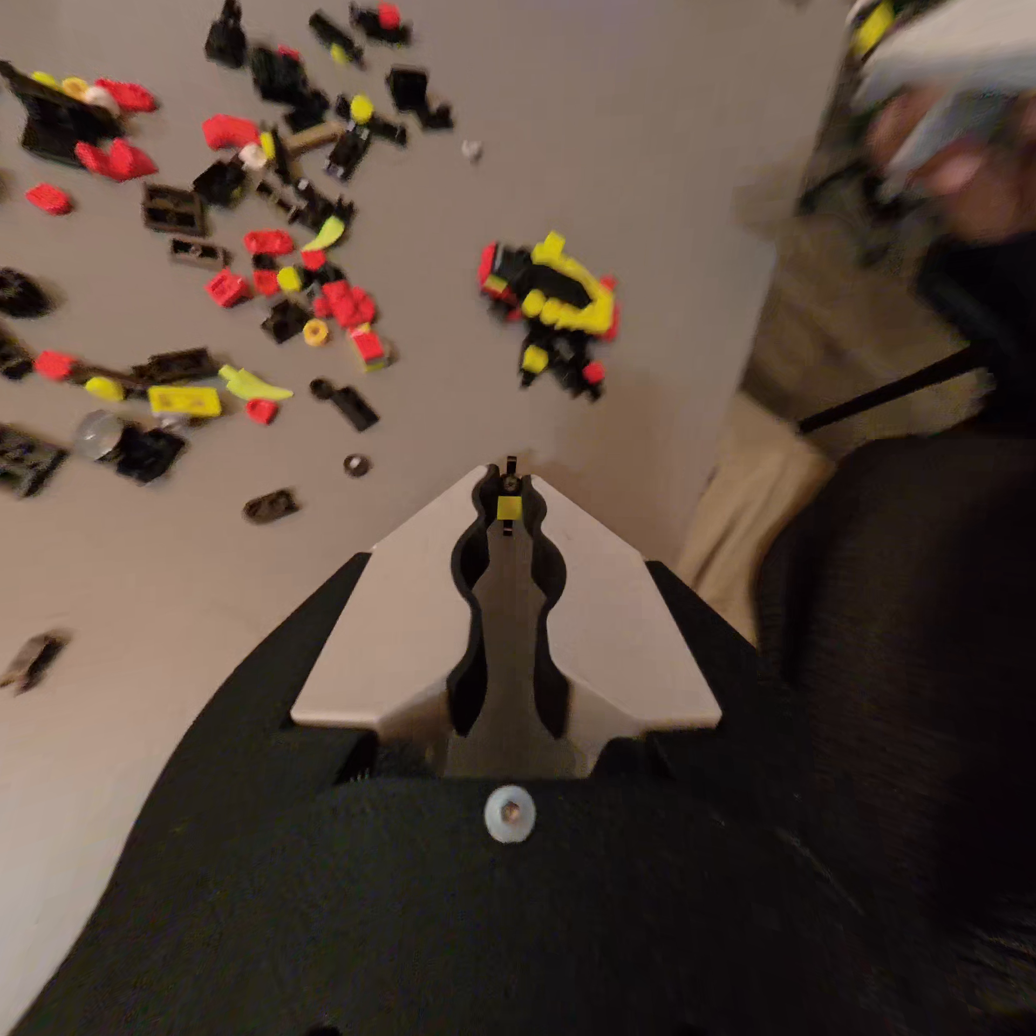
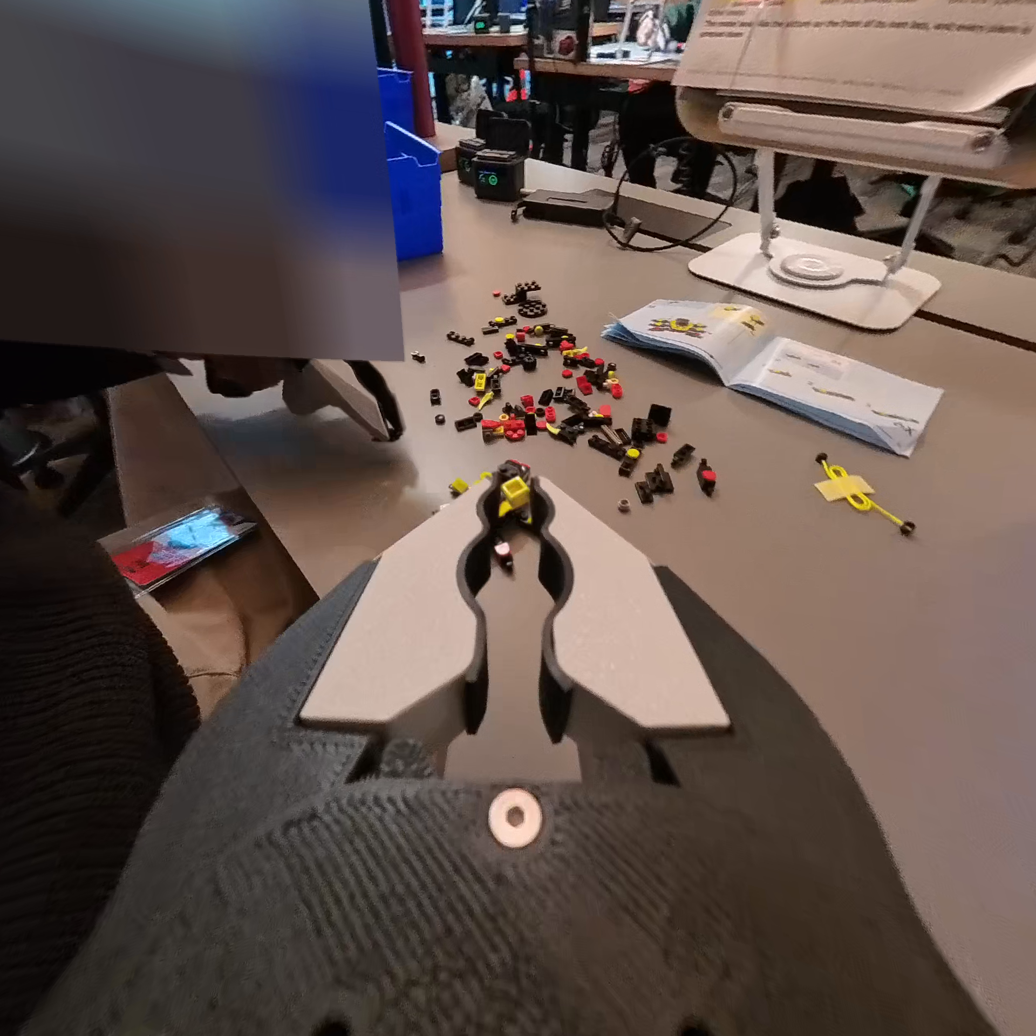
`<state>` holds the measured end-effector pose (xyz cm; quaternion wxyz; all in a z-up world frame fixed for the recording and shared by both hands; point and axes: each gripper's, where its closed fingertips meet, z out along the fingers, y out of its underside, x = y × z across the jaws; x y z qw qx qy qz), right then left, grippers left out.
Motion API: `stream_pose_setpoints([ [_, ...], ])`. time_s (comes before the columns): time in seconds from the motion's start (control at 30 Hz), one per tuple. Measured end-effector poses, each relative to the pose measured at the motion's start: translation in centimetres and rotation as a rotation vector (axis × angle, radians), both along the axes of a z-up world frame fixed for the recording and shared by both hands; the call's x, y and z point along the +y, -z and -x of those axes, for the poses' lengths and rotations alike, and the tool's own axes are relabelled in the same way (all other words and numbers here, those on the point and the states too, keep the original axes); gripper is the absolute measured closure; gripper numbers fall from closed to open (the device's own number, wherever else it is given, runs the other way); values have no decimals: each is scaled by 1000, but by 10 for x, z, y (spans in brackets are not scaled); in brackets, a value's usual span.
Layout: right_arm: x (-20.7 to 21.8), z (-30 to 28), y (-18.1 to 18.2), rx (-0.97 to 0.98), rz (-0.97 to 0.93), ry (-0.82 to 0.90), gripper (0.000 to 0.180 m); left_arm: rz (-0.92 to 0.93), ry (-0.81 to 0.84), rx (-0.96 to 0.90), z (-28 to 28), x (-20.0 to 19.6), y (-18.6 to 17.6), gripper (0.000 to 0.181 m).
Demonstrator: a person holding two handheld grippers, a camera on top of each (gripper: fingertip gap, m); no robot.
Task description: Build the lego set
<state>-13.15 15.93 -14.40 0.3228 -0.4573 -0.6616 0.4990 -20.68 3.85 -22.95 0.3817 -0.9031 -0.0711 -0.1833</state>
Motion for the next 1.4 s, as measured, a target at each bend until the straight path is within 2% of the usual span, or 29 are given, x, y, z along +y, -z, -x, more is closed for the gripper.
stream_pose_setpoints([
  [0.17,15,-10,1,5,-18,80,171,-304,35,-598,-13,19,-70,175],
  [0.27,19,-11,5,-13,-6,95,171,-334,14,-709,-4,22,-76,175],
  [0.8,2,18,18,-83,104,-36,171,-294,-96,-831,11,5,-59,175],
  [1.17,-23,44,25,-128,116,-157,171,-272,-193,-760,21,-21,-45,175],
  [1.4,-32,53,24,-129,127,-192,172,-158,-191,-507,13,-31,-22,175],
])
